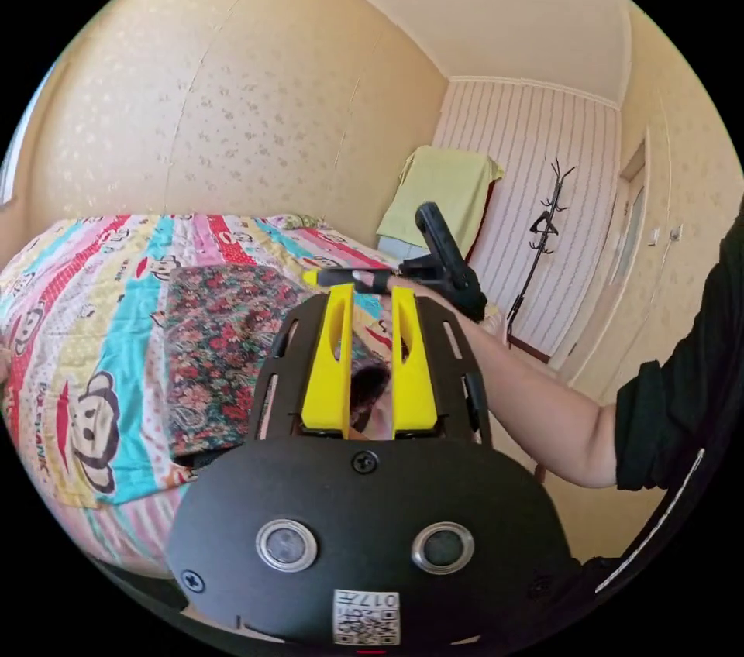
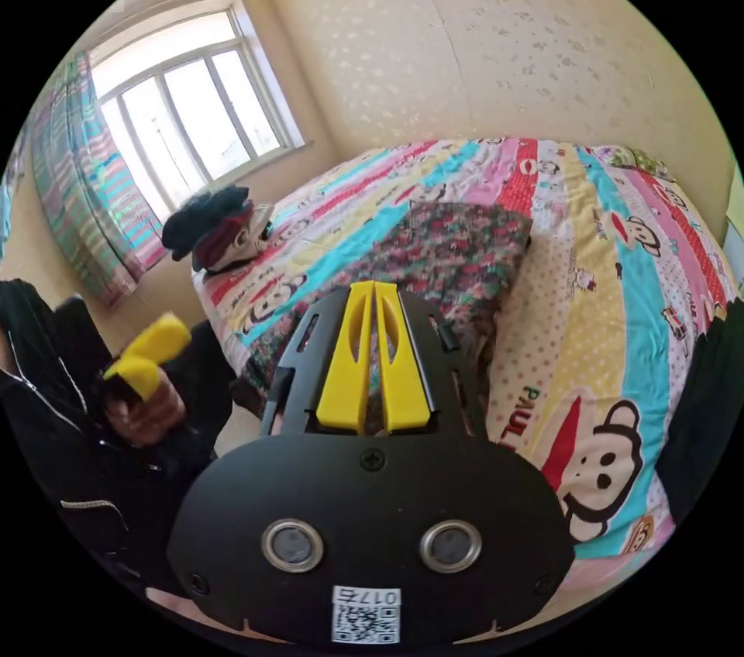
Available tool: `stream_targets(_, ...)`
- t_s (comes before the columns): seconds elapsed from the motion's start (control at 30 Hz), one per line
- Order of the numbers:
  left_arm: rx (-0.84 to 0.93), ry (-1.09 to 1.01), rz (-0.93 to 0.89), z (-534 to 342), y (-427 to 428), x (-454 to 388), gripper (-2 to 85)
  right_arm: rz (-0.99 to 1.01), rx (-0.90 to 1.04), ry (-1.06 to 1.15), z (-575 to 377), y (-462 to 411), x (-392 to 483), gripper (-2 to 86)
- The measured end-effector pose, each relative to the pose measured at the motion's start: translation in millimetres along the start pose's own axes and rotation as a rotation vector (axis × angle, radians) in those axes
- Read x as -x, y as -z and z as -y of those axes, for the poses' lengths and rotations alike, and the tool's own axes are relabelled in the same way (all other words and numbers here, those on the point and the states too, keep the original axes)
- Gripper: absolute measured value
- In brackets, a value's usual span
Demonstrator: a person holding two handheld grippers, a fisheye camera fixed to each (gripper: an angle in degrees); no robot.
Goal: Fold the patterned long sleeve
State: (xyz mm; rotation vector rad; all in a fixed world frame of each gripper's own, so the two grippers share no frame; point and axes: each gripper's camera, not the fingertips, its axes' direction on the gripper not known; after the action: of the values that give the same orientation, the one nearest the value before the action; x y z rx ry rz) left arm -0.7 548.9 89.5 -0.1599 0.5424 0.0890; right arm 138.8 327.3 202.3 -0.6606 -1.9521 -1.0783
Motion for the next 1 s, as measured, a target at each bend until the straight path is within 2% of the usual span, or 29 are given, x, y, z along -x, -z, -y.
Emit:
stream_targets(0.03,0.029,-0.019,0.083,2,-2,10,9.1,-0.126,0.133,-0.016,-17,-26,-7,0.5)
stream_targets(0.1,0.115,-0.038,0.208,0,-13,27,9.9,-0.116,-0.017,-0.057,-52,-30,-27,0.4)
stream_targets(0.13,0.200,-0.034,0.276,-6,-26,40,10.0,0.004,-0.123,-0.171,-71,-22,-53,0.4)
stream_targets(0.17,0.250,-0.029,0.296,-11,-34,47,10.0,0.123,-0.160,-0.263,-80,-16,-77,0.3)
stream_targets(0.2,0.376,-0.011,0.290,-25,-54,59,10.0,0.169,-0.169,-0.298,-83,-13,-85,0.3)
stream_targets(0.23,0.561,0.016,0.208,-44,-81,70,9.9,0.215,-0.172,-0.341,-84,-11,-96,0.3)
stream_targets(0.27,0.633,0.043,0.182,-54,-92,74,9.8,0.200,-0.165,-0.341,-83,-8,-96,0.3)
stream_targets(0.33,0.534,0.037,0.202,-67,-86,70,9.1,0.137,-0.142,-0.323,-79,1,-87,0.3)
stream_targets(0.4,0.558,0.010,0.220,-65,-84,62,8.6,0.036,-0.112,-0.323,-75,17,-70,0.3)
stream_targets(0.47,0.560,-0.056,0.258,-62,-80,51,8.3,-0.162,-0.205,-0.304,-83,45,-34,0.4)
stream_targets(0.57,0.518,-0.105,0.262,-59,-69,44,6.6,-0.308,-0.348,-0.261,-115,46,3,0.4)
stream_targets(0.63,0.447,-0.066,0.251,-55,-54,51,6.3,-0.382,-0.208,-0.347,-128,12,-4,0.4)
stream_targets(0.7,0.371,-0.018,0.264,-50,-37,62,6.4,-0.325,-0.295,-0.399,-140,10,-13,0.3)
stream_targets(0.77,0.307,0.037,0.288,-43,-22,77,6.9,-0.272,-0.281,-0.423,-139,14,-27,0.3)
stream_targets(0.87,0.341,0.145,0.287,-37,-15,113,10.9,-0.180,-0.350,-0.441,-151,19,-39,0.2)
stream_targets(0.93,0.427,0.267,0.109,-39,-21,147,14.2,-0.161,-0.349,-0.439,-153,19,-43,0.2)
stream_targets(1.0,0.363,0.401,-0.039,-45,-14,172,14.7,-0.172,-0.344,-0.427,-154,18,-43,0.2)
